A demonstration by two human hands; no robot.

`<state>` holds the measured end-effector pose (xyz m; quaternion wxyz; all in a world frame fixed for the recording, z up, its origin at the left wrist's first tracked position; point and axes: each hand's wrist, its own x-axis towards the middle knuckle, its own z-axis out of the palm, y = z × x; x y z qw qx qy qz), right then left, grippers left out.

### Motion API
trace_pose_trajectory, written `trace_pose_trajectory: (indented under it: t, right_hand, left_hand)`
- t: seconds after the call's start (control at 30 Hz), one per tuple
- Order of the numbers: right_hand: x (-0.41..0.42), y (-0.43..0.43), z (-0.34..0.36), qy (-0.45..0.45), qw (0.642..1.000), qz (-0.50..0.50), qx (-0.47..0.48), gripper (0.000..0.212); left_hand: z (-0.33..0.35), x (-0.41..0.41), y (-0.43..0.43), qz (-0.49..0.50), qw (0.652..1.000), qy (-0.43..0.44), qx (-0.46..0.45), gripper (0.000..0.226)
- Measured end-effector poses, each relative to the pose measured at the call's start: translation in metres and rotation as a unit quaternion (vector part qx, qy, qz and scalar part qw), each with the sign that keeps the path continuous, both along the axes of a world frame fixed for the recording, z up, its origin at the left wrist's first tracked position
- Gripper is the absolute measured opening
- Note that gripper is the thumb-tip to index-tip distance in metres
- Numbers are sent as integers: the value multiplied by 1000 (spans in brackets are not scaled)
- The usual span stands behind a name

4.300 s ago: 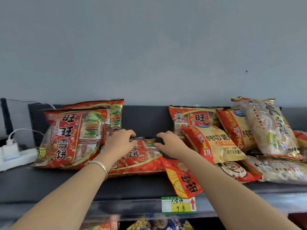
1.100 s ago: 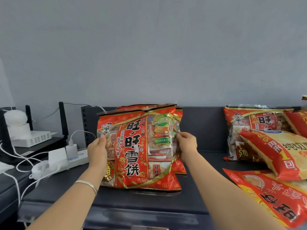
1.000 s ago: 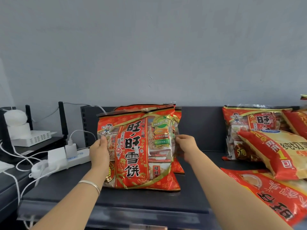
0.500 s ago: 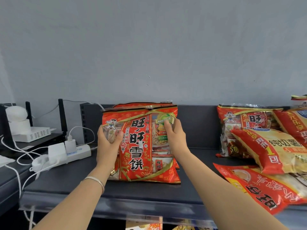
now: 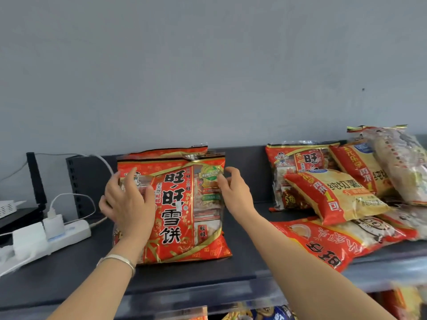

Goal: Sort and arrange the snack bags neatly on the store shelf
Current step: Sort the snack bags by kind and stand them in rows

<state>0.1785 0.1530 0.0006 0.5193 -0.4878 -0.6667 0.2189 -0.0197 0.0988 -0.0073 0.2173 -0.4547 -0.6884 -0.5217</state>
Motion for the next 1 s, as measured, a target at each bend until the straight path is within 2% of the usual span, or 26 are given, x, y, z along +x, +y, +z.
trace_pose_trajectory:
  t: [0.13, 0.3, 0.4, 0.47, 0.57, 0.63, 0.73, 0.8, 0.87, 0.93, 1.0]
  right_hand:
    - [55, 1, 13, -107, 992, -47, 53, 40]
    - [140, 1, 25, -174, 978, -72, 86, 35]
    - [197, 4, 26, -206, 969, -102, 87, 36]
    - [233, 9, 24, -223, 964, -131, 68, 38]
    - [277, 18, 19, -257, 953, -162, 20, 43]
    - [299, 23, 17, -257, 953, -160, -23, 48]
    - [318, 29, 12, -232, 962, -111, -94, 57]
    - [324, 33, 9, -192, 969, -69, -141, 63]
    - [326, 36, 7, -136, 972, -28, -189, 65]
    - [326, 38, 4, -101, 975, -3, -199, 68]
    - [324, 38, 5, -64, 984, 14, -169, 69]
  left_hand:
    - [17, 46, 10, -42, 998, 56, 8, 46]
    - [25, 137, 22, -143, 982, 121, 1, 32]
    - [23, 201, 28, -270, 957, 105, -13, 30]
    - [17, 242, 36, -338, 936, 73, -60, 33]
    - [10, 293, 50, -399, 899, 0, -178, 46]
    - [10, 322, 56, -436, 854, -112, -259, 54]
    - [8, 352, 66, -479, 770, -319, -274, 34]
    - [4, 359, 76, -478, 722, -420, -272, 38]
    - [1, 360, 80, -467, 688, -475, -288, 43]
    - [0, 360, 80, -464, 665, -505, -296, 46]
    - [1, 360, 84, -478, 668, -508, -258, 47]
